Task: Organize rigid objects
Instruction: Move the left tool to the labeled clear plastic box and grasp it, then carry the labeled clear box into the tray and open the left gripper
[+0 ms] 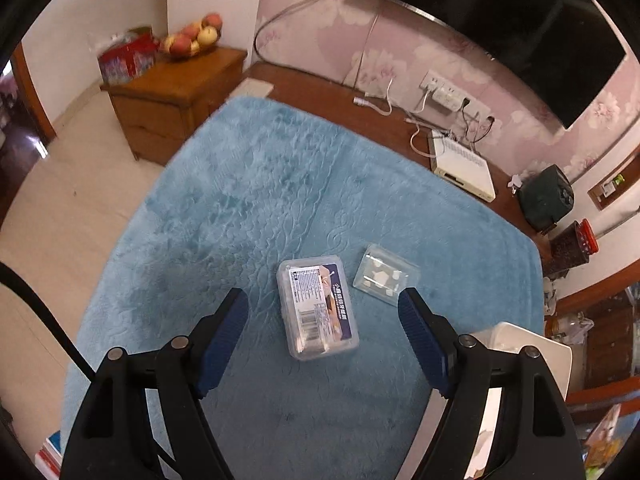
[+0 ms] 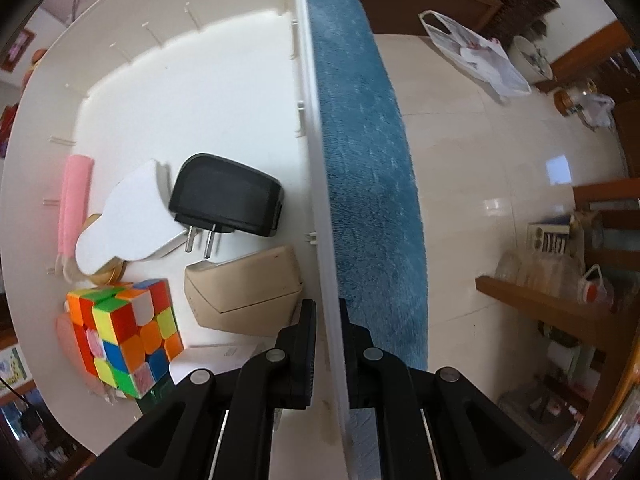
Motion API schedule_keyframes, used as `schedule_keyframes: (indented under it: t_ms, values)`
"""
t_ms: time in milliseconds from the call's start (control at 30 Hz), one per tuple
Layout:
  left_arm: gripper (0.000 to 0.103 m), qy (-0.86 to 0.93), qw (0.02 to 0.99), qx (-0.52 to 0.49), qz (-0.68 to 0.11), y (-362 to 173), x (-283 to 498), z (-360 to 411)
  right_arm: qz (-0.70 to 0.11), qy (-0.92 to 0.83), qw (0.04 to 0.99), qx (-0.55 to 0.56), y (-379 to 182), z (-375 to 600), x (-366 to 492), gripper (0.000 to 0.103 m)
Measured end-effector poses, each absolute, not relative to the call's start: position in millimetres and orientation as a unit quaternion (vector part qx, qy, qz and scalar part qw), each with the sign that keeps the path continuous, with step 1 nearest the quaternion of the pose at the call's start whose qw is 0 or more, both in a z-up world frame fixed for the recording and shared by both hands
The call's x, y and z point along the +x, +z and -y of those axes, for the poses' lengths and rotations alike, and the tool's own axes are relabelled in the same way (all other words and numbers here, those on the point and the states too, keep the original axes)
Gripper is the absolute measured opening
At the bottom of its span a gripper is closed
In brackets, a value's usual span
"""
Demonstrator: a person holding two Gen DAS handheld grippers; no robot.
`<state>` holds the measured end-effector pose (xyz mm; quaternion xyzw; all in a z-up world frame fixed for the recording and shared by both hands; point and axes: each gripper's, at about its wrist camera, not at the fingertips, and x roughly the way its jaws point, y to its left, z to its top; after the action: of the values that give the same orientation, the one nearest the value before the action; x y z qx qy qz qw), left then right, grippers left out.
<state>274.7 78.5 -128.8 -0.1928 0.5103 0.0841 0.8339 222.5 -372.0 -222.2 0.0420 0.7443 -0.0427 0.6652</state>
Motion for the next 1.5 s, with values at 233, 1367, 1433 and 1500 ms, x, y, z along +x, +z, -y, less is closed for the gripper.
schedule_keyframes:
  t_ms: [233, 1367, 1433, 1500]
  values:
    - [0.08, 0.067, 0.795, -0.236, -0.554, -178, 300, -76, -0.746, -0.084, 0.659, 0.046, -223, 370, 223, 0.008]
    - [0.069, 0.102, 0.759, -0.234, -0.599, -222, 298, -81, -0.734, -0.113, 0.666, 0.073, -222, 372, 217, 0.012]
    - [0.069, 0.104, 0.758, -0.231, -0.601, -222, 292, -78, -0.733, -0.112, 0.667, 0.072, -221, 372, 216, 0.012]
    - [0.069, 0.103, 0.757, -0.227, -0.604, -221, 289, -75, -0.732, -0.109, 0.669, 0.07, -221, 372, 216, 0.012]
